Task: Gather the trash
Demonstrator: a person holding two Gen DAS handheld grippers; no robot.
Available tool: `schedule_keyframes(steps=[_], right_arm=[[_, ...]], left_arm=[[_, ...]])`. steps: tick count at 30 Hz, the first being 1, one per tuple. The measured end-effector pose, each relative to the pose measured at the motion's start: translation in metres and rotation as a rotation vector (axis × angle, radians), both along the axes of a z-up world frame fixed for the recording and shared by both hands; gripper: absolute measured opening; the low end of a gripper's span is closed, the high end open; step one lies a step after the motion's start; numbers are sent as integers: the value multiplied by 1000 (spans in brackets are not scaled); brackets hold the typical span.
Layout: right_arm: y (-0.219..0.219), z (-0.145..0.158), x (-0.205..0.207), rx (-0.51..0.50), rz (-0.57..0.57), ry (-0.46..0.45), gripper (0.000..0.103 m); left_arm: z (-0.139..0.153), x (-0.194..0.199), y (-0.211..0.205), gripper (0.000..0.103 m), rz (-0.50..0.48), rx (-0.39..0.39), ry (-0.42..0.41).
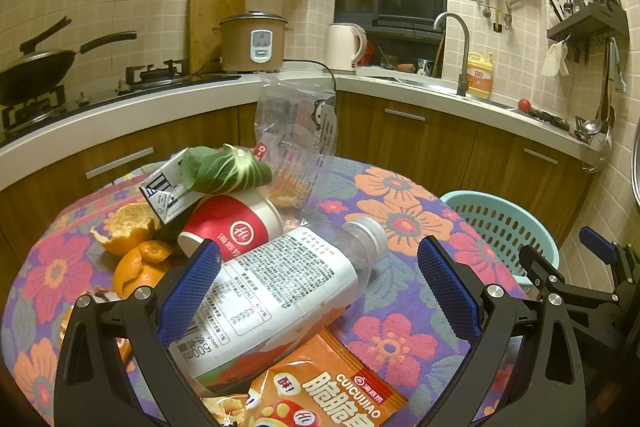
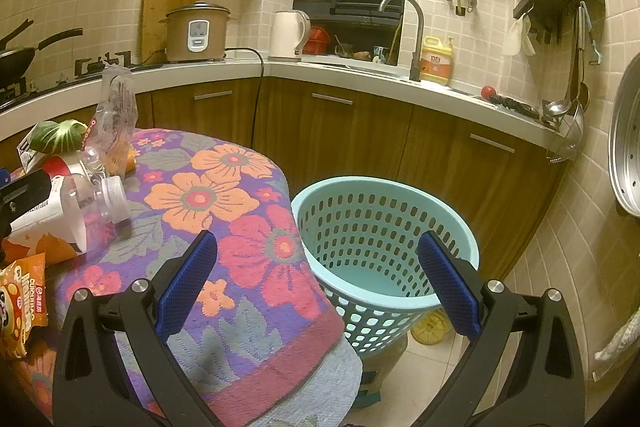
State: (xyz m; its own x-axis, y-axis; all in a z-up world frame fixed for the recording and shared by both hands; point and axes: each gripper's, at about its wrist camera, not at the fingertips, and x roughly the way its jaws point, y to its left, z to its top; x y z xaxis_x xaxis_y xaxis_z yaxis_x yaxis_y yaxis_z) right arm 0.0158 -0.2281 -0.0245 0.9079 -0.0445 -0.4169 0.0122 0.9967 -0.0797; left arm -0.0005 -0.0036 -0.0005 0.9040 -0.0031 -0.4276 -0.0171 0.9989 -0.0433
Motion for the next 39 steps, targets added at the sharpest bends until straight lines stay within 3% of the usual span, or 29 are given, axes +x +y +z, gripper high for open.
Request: schedule_keyframes(steps=[35, 39], right_arm=[[5, 3, -1, -20, 1, -16, 96], [5, 8, -1, -1, 27, -5, 96]], left_arm=[[-2, 2, -3, 95, -1, -6, -1], [-1, -2, -2, 95, -36, -41, 10]])
